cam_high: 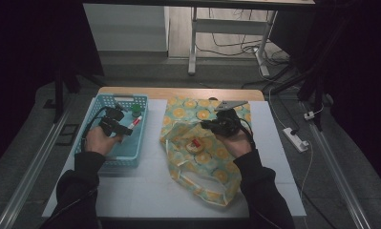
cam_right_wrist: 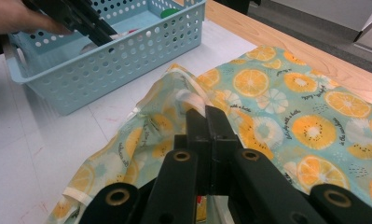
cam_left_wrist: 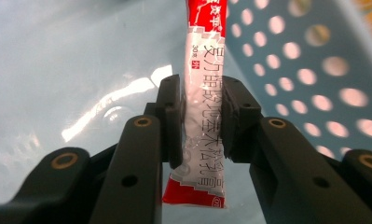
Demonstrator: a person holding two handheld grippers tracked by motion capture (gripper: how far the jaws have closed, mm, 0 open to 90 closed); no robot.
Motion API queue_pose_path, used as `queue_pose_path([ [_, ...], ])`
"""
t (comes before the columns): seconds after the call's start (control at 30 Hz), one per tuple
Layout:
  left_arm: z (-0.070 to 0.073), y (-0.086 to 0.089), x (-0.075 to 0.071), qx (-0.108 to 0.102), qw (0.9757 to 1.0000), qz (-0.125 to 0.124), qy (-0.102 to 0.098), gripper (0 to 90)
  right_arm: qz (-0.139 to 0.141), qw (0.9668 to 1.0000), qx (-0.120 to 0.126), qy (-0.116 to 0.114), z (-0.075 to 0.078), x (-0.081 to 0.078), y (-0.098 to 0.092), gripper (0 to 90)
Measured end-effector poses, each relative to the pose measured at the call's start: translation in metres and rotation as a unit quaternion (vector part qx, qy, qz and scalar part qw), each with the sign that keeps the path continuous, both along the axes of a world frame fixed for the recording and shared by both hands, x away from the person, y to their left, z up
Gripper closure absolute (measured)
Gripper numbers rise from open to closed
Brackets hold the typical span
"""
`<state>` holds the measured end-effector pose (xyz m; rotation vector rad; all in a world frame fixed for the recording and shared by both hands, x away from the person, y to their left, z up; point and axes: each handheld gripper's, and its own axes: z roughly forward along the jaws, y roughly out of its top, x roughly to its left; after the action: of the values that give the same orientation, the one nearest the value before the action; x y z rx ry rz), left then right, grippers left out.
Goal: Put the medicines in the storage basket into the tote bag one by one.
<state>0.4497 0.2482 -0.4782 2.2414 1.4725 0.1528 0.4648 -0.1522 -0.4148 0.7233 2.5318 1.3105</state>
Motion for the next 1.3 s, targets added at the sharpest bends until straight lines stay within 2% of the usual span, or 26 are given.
queue_pose_path([
  [0.2,0.018,0.004,-0.013,-0.015,0.9995,-0.017,-0.023,70.8,0.0,1.0,0.002,-0.002,0.0,0.0,0.0,90.0],
  [0.37,0.033,0.003,-0.024,-0.04,0.9981,-0.03,-0.037,70.8,0.0,1.0,0.004,-0.002,0.001,0.0,0.0,90.0],
  [0.5,0.04,-0.002,-0.031,-0.054,0.9967,-0.043,-0.043,70.8,-0.001,1.0,0.006,-0.004,0.001,0.0,-0.001,90.0],
  [0.67,0.048,-0.016,-0.042,-0.061,0.9947,-0.065,-0.05,70.8,0.001,0.9999,0.01,-0.008,0.002,-0.001,-0.002,90.0],
  [0.93,0.059,-0.043,-0.057,-0.071,0.9894,-0.111,-0.061,70.8,0.001,0.9998,0.014,-0.013,0.005,-0.003,-0.002,90.0],
  [1.1,0.062,-0.061,-0.062,-0.077,0.9858,-0.137,-0.06,70.8,0.001,0.9997,0.019,-0.018,0.008,-0.004,-0.003,90.0],
  [1.3,0.059,-0.086,-0.062,-0.083,0.9804,-0.172,-0.05,70.8,0.0,0.9995,0.021,-0.023,0.011,-0.006,-0.004,90.0],
])
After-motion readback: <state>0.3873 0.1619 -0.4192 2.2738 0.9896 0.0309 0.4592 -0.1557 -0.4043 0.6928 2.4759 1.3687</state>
